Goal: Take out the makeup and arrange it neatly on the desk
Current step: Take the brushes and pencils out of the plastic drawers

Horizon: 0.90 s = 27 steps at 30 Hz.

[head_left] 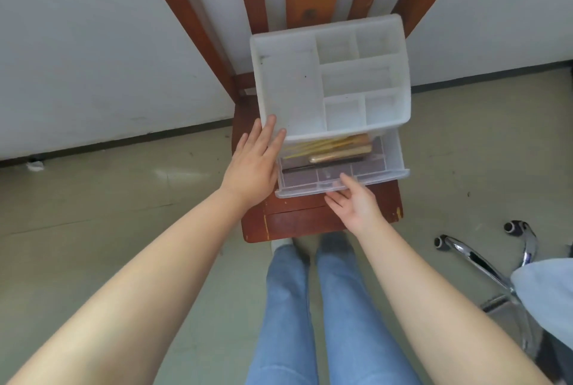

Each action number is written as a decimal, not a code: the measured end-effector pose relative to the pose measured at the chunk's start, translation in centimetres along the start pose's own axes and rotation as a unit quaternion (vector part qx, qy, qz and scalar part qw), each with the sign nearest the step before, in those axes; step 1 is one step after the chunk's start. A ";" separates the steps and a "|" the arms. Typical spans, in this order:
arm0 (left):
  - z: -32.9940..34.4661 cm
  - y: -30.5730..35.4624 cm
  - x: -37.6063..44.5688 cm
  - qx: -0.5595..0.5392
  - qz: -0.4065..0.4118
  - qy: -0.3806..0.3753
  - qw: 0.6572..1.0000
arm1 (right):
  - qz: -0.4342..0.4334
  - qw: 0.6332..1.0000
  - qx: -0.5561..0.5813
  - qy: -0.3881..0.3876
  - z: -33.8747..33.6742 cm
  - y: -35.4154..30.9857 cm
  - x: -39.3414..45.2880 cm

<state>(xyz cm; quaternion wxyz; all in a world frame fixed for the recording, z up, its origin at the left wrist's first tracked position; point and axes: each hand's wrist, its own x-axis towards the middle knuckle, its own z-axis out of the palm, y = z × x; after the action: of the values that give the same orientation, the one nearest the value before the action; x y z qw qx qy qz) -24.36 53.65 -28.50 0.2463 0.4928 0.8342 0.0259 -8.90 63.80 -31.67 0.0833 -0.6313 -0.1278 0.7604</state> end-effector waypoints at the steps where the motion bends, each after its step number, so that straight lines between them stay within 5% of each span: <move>1: -0.2 0.0 0.0 0.010 0.004 -0.006 1.000 | 0.003 1.000 0.001 0.001 -0.3 0.6 -0.3; 7: 2.4 1.5 -3.1 -0.056 -0.016 0.056 0.997 | 0.009 0.999 0.017 0.028 -0.3 1.8 -1.0; 10: 4.1 3.3 -4.8 -0.151 -0.151 -0.049 0.976 | 0.007 1.000 -0.015 0.016 -0.2 1.5 -1.6; 13: 5.1 4.1 -4.8 -0.178 -0.183 -0.082 0.963 | 0.043 0.969 -0.242 -0.008 -0.6 0.9 -3.0; 15: 5.1 4.1 -4.4 -0.182 -0.190 -0.067 0.962 | 0.018 0.883 -0.469 -0.008 -0.8 0.3 -4.3; 20: 4.9 3.2 -4.2 -0.138 -0.150 -0.059 0.977 | -0.351 0.580 -0.735 0.012 -0.1 -2.4 -3.7; 23: 4.9 2.9 -4.1 -0.096 -0.120 -0.058 0.986 | -0.334 0.402 -0.852 -0.027 1.2 -4.4 -0.9; 25: 4.8 2.9 -3.9 -0.079 -0.113 -0.061 0.989 | -0.283 0.335 -0.898 -0.028 1.8 -5.0 0.7; 27: 4.6 2.7 -3.8 -0.067 -0.110 -0.061 0.990 | -0.259 0.321 -0.910 -0.031 2.4 -5.0 1.4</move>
<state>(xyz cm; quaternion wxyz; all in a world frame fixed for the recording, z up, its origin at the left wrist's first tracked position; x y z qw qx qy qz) -18.67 50.93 -30.31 0.3311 0.3807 0.8631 0.0245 -11.72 68.80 -31.08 -0.3549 -0.2221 -0.8993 0.1261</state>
